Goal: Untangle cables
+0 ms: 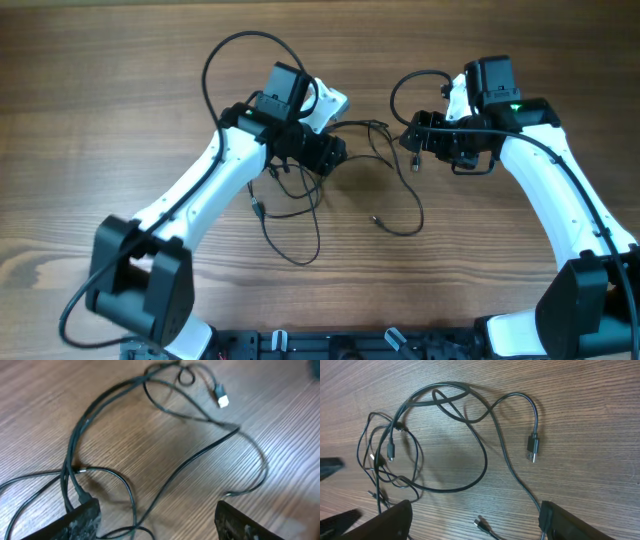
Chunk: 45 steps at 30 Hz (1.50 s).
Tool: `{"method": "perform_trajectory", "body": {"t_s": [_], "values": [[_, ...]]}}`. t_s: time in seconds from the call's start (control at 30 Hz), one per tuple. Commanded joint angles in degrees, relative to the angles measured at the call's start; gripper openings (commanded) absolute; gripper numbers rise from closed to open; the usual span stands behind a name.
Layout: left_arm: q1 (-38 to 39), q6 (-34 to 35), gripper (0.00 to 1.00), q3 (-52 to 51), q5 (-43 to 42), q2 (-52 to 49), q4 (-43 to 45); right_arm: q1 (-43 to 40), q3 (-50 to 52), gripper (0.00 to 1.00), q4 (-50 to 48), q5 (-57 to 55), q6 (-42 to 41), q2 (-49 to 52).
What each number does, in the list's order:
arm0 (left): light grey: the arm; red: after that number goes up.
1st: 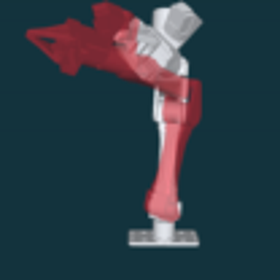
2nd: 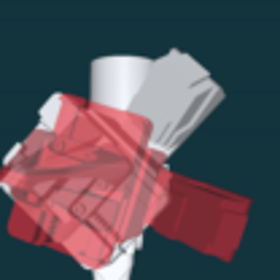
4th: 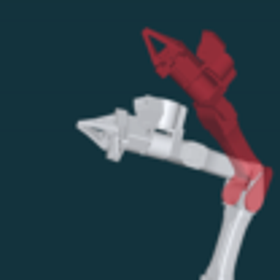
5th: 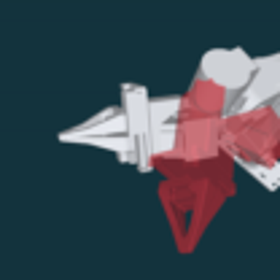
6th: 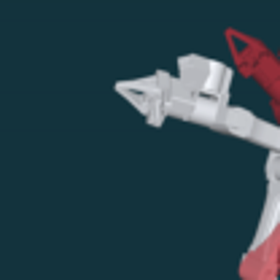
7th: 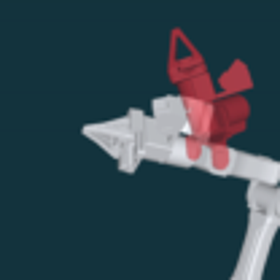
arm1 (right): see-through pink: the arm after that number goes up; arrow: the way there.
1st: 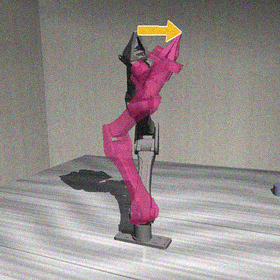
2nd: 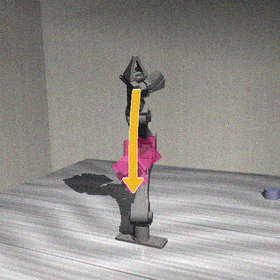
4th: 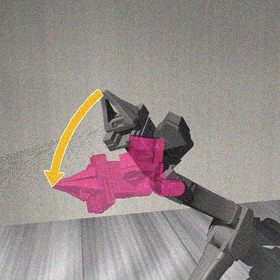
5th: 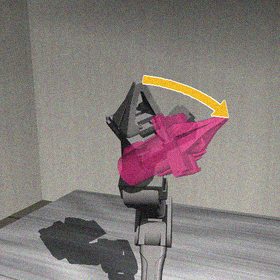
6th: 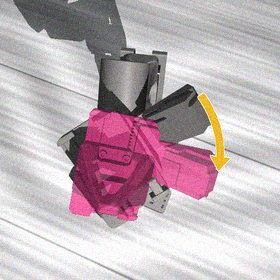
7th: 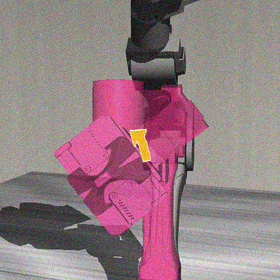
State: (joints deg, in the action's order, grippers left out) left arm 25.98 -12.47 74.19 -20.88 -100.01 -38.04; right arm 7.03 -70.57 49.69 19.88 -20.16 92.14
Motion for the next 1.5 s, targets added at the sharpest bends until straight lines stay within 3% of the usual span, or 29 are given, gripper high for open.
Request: {"method": "perform_trajectory", "body": {"t_s": [0.0,0.17,0.4,0.43,0.47,0.5,0.53,0.7,0.9,1.03,1.2,1.27,1.37,1.47], "values": [[0.02,-10.27,0.76,-0.37,-3.04,-3.45,0.35,0.02,-1.2,0.84,0.0,-0.74,1.11,-1.07],[0.02,-15.45,0.75,-0.37,-3.13,-7.08,1.07,0.02,-1.2,0.84,0.09,-0.74,1.11,-1.07],[0.17,-15.91,0.66,-0.37,-3.28,-11.82,1.7,0.02,-1.2,0.87,-0.13,-0.76,2.03,-1.07],[0.17,-16.41,0.61,-0.37,-3.26,-12.68,1.86,0.02,-1.2,0.87,-0.07,-0.98,2.08,-1.07],[0.17,-17.64,0.39,-0.37,-3.23,-13.31,1.95,0.02,-1.2,0.87,-0.09,-1.01,2.14,-1.07],[0.17,-18.21,0.11,-0.37,-2.56,-13.51,2.73,0.02,-1.2,0.87,-0.13,-1.27,2.14,-1.07],[0.17,-16.96,0.04,-0.37,-1.05,-13.51,3.89,0.02,-1.2,0.88,-0.15,-2.05,2.1,-1.07],[-0.74,0.83,0.04,3.76,11.19,-7.28,5.38,0.02,-1.2,0.89,-0.68,-2.23,2.12,-1.07],[-1.64,7.43,0.04,9.77,12.07,11.54,5.79,0.02,-1.2,0.89,-1.01,-2.25,2.12,-1.07],[-2.38,7.76,0.04,9.94,12.52,23.82,10.49,0.02,-1.2,0.89,-1.01,-2.23,2.12,-1.07],[-5.68,13.25,0.04,9.94,13.51,33.35,18.78,0.02,-1.2,0.89,-0.98,-1.55,2.1,-1.07],[-8.13,18.01,0.04,9.97,13.51,36.68,22.93,0.02,-1.22,0.89,-2.27,4.85,5.7,-1.09],[-9.68,20.96,0.04,9.97,13.51,37.44,23.96,0.22,-1.22,0.83,-5.7,23.26,14.38,-2.01],[-10.51,23.47,0.04,9.94,13.53,36.44,22.69,2.49,-1.22,0.83,-10.86,33.27,15.56,-5.62]]}}
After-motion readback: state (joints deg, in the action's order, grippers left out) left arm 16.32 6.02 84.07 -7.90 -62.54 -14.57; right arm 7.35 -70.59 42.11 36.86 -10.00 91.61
